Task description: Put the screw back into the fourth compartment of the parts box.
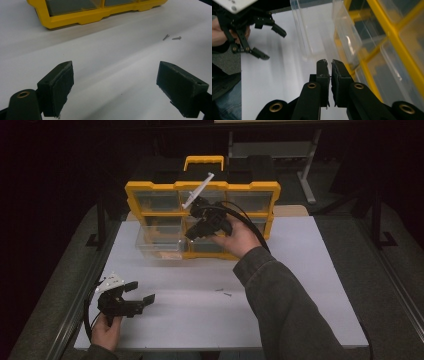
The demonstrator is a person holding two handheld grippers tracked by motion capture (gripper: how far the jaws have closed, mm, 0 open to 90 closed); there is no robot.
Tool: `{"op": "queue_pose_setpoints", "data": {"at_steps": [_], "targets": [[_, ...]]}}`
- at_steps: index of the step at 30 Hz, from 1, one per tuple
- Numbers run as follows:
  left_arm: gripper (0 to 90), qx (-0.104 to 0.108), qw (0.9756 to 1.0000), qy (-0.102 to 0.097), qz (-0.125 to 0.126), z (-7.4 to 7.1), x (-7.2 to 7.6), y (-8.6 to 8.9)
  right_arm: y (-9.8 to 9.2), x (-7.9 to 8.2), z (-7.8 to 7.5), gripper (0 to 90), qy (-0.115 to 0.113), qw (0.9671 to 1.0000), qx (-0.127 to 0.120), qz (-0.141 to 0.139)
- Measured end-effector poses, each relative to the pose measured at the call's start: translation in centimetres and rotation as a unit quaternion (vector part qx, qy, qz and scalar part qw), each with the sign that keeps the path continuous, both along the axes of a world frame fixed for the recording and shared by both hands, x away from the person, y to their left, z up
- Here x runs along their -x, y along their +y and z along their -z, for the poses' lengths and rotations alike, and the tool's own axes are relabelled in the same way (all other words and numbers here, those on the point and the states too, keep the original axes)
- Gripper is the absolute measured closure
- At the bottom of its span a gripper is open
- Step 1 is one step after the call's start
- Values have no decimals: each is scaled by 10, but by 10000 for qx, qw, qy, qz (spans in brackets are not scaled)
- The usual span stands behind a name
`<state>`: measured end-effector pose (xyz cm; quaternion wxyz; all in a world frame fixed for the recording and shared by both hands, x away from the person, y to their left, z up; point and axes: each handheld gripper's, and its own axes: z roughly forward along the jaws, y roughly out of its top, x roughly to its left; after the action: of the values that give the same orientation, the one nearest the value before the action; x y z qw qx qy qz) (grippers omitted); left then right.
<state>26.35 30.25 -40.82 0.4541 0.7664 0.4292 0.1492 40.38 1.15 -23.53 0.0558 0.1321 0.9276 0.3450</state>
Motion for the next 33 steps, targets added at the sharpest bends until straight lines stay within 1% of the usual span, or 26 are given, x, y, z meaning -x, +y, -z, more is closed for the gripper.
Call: {"op": "queue_pose_setpoints", "data": {"at_steps": [1, 2, 3, 4, 5, 6, 7, 8, 9, 10, 11, 14, 15, 16, 18, 20, 21, 24, 26, 27, 28, 29, 30, 33], "targets": [[137, 5, 10000, 3, 7, 0, 0, 0, 0, 0, 0, 835, 0, 10000, 0, 0], [137, -73, 10000, 13, 35, 0, 0, 1, 12, -3, -3, 835, -10, 10000, -1, -46], [137, -66, 10000, 8, 32, 0, 0, 1, 18, -5, -4, 835, -7, 10000, 8, -68], [138, -66, 10000, 8, 32, 0, 0, 1, 18, -5, -4, 835, -7, 10000, 8, -68], [138, -67, 10000, 8, 40, -1, 0, 1, 23, -7, -4, 834, 8, 10000, 17, -82], [138, -21, 10000, 43, 18, -1, 1, 1, 34, -10, -5, 834, 29, 9999, 71, -90], [138, -21, 10000, 43, 18, -1, 1, 1, 34, -10, -5, 834, 29, 9999, 71, -90], [138, -31, 10000, 48, 30, -1, 1, 1, 39, -12, -4, 834, 23, 9999, 92, -109], [138, 9, 10000, 27, 30, -1, 1, 0, 49, -15, -4, 834, 32, 9998, 147, -97], [138, -12, 10000, 26, 48, -1, 1, 0, 53, -17, -3, 834, 50, 9998, 148, -103], [137, -12, 10000, 26, 48, -1, 1, 0, 53, -17, -3, 834, 50, 9998, 148, -103], [138, -40, 9999, 54, 88, -1, 1, 0, 66, -21, 2, 833, 95, 9996, 231, -116], [138, -51, 9999, 49, 103, -1, 1, 0, 70, -22, 4, 832, 91, 9996, 261, -111], [137, -1, 10000, 32, 84, -1, 1, -1, 73, -23, 7, 831, 126, 9995, 278, -103], [138, -41, 9999, 13, 97, -1, 1, 0, 79, -24, 11, 829, 142, 9993, 317, -102], [137, -21, 10000, -6, 94, -1, 1, 0, 86, -26, 18, 829, 178, 9992, 358, -90], [137, 22, 10000, -7, 60, -2, 1, 0, 88, -27, 20, 829, 196, 9990, 382, -86], [137, 42, 10000, 4, 47, -2, 1, 1, 90, -27, 23, 828, 240, 9989, 392, -106], [137, 3, 10000, -29, 70, -2, 1, 2, 92, -28, 25, 827, 242, 9988, 403, -111], [137, 34, 10000, -32, 54, -2, 1, 1, 92, -28, 27, 788, 238, 9989, 398, -77], [137, 31, 10000, -18, 50, -2, 1, 1, 92, -28, 27, 788, 238, 9989, 398, -77], [138, 38, 10000, -5, 58, -2, 1, 0, 91, -29, 27, 762, 198, 9992, 352, -1], [137, 47, 10000, -13, 55, -2, 1, 0, 90, -28, 26, 758, 159, 9994, 317, 14], [137, 32, 10000, -13, 65, -2, 1, 0, 87, -27, 22, 748, 154, 9995, 281, 16]]}}
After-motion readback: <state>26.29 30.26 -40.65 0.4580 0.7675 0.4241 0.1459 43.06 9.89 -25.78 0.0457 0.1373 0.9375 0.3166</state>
